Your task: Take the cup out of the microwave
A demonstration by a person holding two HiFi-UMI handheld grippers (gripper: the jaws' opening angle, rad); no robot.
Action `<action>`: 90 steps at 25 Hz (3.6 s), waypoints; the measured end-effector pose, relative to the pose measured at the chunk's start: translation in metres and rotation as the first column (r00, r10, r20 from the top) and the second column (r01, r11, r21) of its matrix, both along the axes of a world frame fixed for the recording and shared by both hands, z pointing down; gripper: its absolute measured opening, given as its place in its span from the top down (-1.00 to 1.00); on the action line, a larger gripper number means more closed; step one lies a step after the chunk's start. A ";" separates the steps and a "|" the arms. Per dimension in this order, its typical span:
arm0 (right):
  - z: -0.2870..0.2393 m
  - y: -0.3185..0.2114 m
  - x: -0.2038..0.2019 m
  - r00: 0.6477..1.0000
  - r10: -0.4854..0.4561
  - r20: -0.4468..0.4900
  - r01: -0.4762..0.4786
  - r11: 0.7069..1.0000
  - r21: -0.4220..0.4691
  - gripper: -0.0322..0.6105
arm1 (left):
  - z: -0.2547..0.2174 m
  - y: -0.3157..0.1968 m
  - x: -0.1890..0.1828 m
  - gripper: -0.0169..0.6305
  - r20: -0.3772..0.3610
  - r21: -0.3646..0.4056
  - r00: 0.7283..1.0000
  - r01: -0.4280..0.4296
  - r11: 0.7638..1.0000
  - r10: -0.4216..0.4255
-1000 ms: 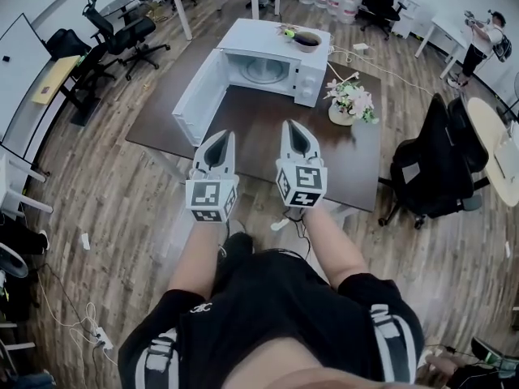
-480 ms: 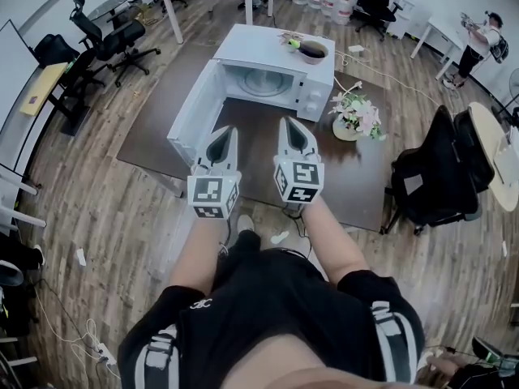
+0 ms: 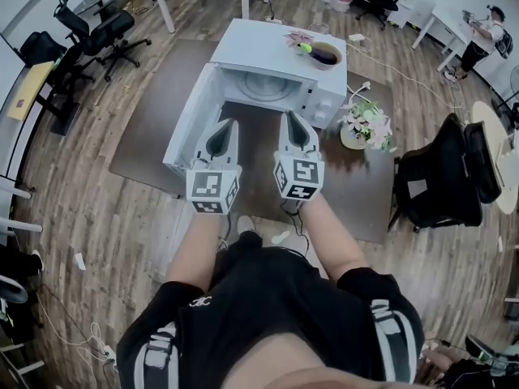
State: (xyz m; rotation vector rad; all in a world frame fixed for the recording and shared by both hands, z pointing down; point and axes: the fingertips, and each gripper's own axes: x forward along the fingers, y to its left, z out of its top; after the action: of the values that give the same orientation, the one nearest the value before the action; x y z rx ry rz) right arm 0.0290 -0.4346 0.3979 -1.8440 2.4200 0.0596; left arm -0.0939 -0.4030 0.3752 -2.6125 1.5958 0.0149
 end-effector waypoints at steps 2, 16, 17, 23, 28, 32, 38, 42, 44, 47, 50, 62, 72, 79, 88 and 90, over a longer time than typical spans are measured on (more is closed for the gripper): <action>0.003 -0.012 -0.007 0.998 -0.050 0.026 0.050 0.999 0.006 0.27 | 0.003 -0.010 -0.002 0.96 -0.004 -0.008 1.000 -0.001 1.000 0.001; 0.099 -0.148 -0.033 1.000 0.014 -0.015 -0.017 0.984 -0.177 -0.42 | 0.050 -0.071 -0.013 0.96 0.071 -0.061 0.997 0.013 0.998 -0.009; 0.107 -0.160 -0.033 1.000 0.027 -0.016 -0.030 0.982 -0.189 -0.42 | 0.054 -0.077 -0.011 0.96 0.063 -0.070 0.998 0.004 0.998 0.000; 0.148 -0.224 -0.026 0.995 0.082 -0.061 -0.094 0.964 -0.250 -0.42 | 0.068 -0.105 -0.009 0.96 0.021 -0.105 0.999 -0.033 0.994 0.035; 0.182 -0.265 -0.026 0.992 0.082 -0.096 -0.107 0.948 -0.301 -0.43 | 0.078 -0.127 -0.009 0.96 0.009 -0.114 0.999 -0.049 0.992 0.050; 0.197 -0.294 -0.027 0.992 0.095 -0.088 -0.120 0.932 -0.343 -0.44 | 0.085 -0.142 -0.013 0.96 0.014 -0.117 0.998 -0.054 0.992 0.056; 0.202 -0.330 -0.028 0.989 0.101 -0.106 -0.134 0.921 -0.367 -0.46 | 0.101 -0.162 -0.017 0.96 0.002 -0.166 0.998 -0.063 0.984 0.064; 0.208 -0.348 -0.031 0.987 0.099 -0.128 -0.140 0.918 -0.372 -0.46 | 0.103 -0.168 -0.018 0.96 0.004 -0.171 0.997 -0.073 0.983 0.075; 0.212 -0.355 -0.033 0.985 0.095 -0.141 -0.142 0.914 -0.379 -0.46 | 0.104 -0.170 -0.018 0.96 0.004 -0.173 0.997 -0.080 0.982 0.082; 0.219 -0.361 -0.031 0.979 0.112 -0.169 -0.170 0.908 -0.383 -0.44 | 0.105 -0.172 -0.018 0.96 0.003 -0.174 0.996 -0.087 0.981 0.089; 0.221 -0.360 -0.027 0.971 0.138 -0.196 -0.202 0.911 -0.359 -0.08 | 0.104 -0.173 -0.017 0.96 0.003 -0.168 0.995 -0.094 0.981 0.096; 0.218 -0.335 -0.030 0.976 0.110 -0.188 -0.171 0.924 -0.343 -0.02 | 0.100 -0.161 -0.021 0.96 0.017 -0.154 0.995 -0.091 0.984 0.095; 0.220 -0.297 -0.029 0.983 0.095 -0.158 -0.145 0.927 -0.345 0.00 | 0.099 -0.146 -0.022 0.96 0.027 -0.151 0.995 -0.086 0.985 0.091; 0.212 -0.267 -0.025 0.986 0.086 -0.142 -0.127 0.940 -0.316 0.00 | 0.097 -0.134 -0.017 0.96 0.033 -0.140 0.995 -0.087 0.986 0.092; 0.195 -0.198 -0.021 0.991 0.038 -0.129 -0.074 0.953 -0.292 0.00 | 0.089 -0.093 -0.011 0.96 0.018 -0.130 0.998 -0.056 0.990 0.059; 0.187 -0.178 -0.019 0.992 0.027 -0.121 -0.061 0.955 -0.291 0.00 | 0.084 -0.082 -0.008 0.96 0.016 -0.122 0.998 -0.053 0.991 0.056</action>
State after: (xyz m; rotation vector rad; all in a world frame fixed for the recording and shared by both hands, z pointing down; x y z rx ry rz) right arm 0.0104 -0.6131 0.5853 -2.0691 2.5845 -0.2089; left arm -0.1022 -0.4848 0.4592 -2.7371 1.5661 -0.1076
